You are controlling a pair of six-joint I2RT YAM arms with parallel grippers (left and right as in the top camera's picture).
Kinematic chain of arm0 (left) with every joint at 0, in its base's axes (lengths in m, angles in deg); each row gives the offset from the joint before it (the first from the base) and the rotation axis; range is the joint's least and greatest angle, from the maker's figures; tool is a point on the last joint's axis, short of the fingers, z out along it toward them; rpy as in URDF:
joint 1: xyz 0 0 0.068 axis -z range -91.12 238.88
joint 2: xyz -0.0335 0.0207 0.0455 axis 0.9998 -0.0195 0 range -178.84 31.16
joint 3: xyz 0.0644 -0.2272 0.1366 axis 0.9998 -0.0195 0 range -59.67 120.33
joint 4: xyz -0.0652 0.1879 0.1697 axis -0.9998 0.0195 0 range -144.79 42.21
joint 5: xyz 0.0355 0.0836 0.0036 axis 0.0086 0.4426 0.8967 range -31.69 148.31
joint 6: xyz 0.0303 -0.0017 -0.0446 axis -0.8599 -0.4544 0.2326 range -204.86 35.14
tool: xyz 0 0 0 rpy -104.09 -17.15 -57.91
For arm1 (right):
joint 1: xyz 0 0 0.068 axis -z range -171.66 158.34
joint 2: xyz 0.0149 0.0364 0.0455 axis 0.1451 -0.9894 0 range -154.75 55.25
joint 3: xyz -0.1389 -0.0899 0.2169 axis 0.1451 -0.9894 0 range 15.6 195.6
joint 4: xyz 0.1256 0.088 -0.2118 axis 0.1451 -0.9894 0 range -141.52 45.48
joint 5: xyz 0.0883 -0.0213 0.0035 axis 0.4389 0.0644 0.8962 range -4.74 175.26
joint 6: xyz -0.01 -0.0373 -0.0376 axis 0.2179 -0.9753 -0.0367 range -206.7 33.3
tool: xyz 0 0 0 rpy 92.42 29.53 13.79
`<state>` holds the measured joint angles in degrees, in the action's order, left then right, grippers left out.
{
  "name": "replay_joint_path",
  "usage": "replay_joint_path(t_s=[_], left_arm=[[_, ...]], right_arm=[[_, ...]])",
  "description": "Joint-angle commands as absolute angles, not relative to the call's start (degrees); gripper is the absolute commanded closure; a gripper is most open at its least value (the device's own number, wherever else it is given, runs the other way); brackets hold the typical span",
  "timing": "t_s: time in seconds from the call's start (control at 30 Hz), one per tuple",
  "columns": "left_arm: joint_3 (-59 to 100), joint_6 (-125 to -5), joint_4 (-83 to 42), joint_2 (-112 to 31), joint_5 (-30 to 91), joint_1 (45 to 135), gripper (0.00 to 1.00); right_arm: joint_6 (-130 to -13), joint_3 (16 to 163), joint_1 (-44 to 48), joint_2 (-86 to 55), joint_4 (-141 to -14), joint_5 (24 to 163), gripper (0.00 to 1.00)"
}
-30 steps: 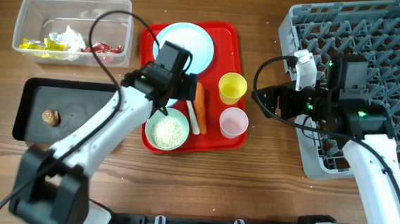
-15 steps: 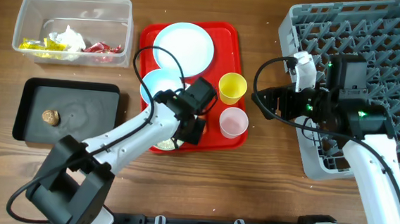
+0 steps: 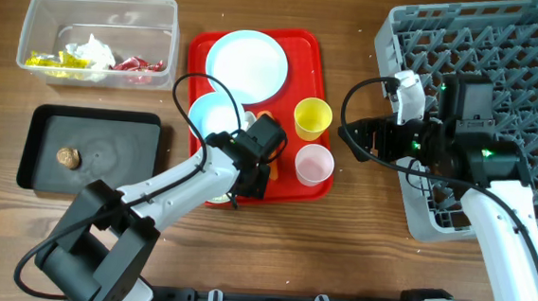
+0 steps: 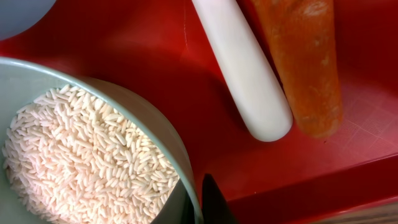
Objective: Sort waste into correct bins and load items into the dishwasher rack
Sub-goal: 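Grasp the green bowl of rice with the left gripper, then tip the green bowl over the black tray to pour out the rice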
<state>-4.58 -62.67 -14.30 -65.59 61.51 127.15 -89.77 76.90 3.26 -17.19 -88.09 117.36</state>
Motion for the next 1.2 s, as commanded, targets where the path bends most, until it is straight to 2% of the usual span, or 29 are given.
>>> replay_joint_path(t_s=[0.0, 0.1, 0.23, 0.3, 0.4, 0.47, 0.63, 0.77, 0.93, 1.17], left_arm=[[-4.4, -60.7, -14.3, -65.5, 59.9, 127.1, 0.96], [-3.2, -58.3, -12.5, -61.2, 59.6, 125.3, 0.96], [-3.2, -57.4, -10.3, -48.1, 59.2, 117.2, 0.96], [-3.2, -57.4, -7.5, -42.1, 59.1, 110.9, 0.96], [-3.2, -60.0, -3.6, -37.7, 57.7, 96.8, 0.96], [-3.3, -64.4, -4.5, -38.2, 52.3, 89.9, 0.96], [-4.4, -80.7, -10.5, -44.7, 22.1, 65.8, 0.96], [-4.4, -92.0, -11.2, -54.3, 2.8, 54.2, 0.96], [-4.4, -100.6, -11.3, -66.9, -15.0, 48.9, 0.96], [-4.4, -100.9, -10.3, -67.3, -29.0, 48.9, 0.96]], right_arm=[[-89.6, 77.9, 3.4, -17.7, -88.1, 117.2, 0.01], [-89.6, 77.9, 3.4, -17.7, -88.1, 117.2, 0.01], [-89.7, 77.9, 3.4, -17.7, -88.1, 117.2, 0.01], [-89.6, 77.9, 3.4, -17.7, -88.1, 117.2, 0.01], [-89.6, 77.9, 3.4, -17.7, -88.1, 117.2, 0.01], [-89.6, 77.9, 3.4, -17.7, -88.1, 117.2, 0.01], [-89.6, 77.9, 3.4, -17.7, -88.1, 117.2, 0.01], [-89.5, 77.9, 3.4, -17.7, -88.1, 117.2, 0.01], [-89.5, 77.9, 3.4, -17.7, -87.4, 117.3, 0.01], [-89.1, 77.9, 3.4, -17.7, -87.7, 117.3, 0.01]])
